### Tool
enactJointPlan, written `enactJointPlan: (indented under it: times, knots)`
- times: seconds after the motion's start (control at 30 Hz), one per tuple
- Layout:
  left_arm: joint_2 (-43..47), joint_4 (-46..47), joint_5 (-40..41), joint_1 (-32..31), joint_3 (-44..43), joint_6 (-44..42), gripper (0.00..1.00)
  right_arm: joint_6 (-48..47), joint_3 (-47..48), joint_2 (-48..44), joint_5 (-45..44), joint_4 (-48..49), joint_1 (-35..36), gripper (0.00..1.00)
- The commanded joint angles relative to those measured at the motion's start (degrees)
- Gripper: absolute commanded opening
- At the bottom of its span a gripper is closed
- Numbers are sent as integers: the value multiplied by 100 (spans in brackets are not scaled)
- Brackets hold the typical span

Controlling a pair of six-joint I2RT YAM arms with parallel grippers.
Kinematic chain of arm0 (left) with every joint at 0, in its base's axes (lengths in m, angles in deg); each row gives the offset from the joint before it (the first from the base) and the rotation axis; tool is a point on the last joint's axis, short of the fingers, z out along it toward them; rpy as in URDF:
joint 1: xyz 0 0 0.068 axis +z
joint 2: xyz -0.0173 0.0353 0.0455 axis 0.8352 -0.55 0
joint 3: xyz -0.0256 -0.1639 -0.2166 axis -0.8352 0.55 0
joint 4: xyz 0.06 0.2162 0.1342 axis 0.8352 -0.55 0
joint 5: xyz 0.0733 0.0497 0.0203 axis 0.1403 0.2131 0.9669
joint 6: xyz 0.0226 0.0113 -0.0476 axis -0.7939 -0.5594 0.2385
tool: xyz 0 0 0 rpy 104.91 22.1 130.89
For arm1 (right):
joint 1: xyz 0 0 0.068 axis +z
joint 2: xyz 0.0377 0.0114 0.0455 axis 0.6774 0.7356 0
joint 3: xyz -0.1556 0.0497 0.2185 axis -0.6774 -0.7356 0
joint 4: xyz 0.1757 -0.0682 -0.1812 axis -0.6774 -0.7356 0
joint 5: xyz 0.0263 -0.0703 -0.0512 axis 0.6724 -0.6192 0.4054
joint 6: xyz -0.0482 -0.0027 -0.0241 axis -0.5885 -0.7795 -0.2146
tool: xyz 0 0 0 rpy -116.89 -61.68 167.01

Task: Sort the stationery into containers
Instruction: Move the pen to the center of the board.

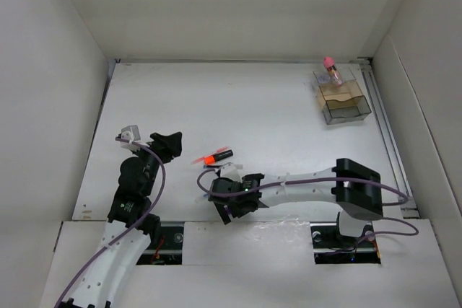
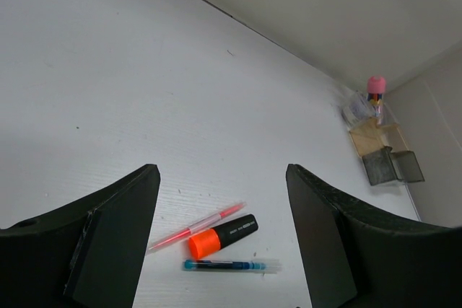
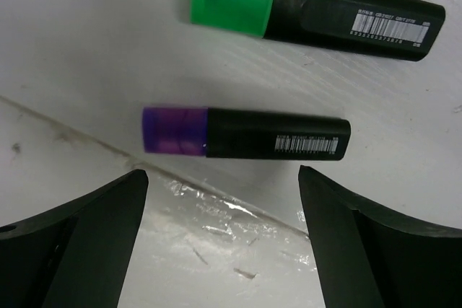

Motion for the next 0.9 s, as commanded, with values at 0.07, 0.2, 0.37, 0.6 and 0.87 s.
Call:
enactJointPlan:
  times: [0.07, 0.2, 0.37, 0.6, 0.87]
  knots:
    - [152, 88, 201, -25, -103, -32, 67, 49, 317, 560, -185, -301, 38, 91]
    - [153, 88, 201, -25, -103, -32, 67, 181, 431, 710, -475, -239, 38, 91]
    - [153, 88, 201, -25, -103, -32, 67, 453, 554, 947, -809, -38, -172, 85]
    - [100, 88, 201, -25, -103, -32, 67, 832, 406, 808, -1108, 226, -559, 77]
    - [47, 141, 201, -25, -103, -32, 67, 780, 299, 272, -414, 516, -700, 72]
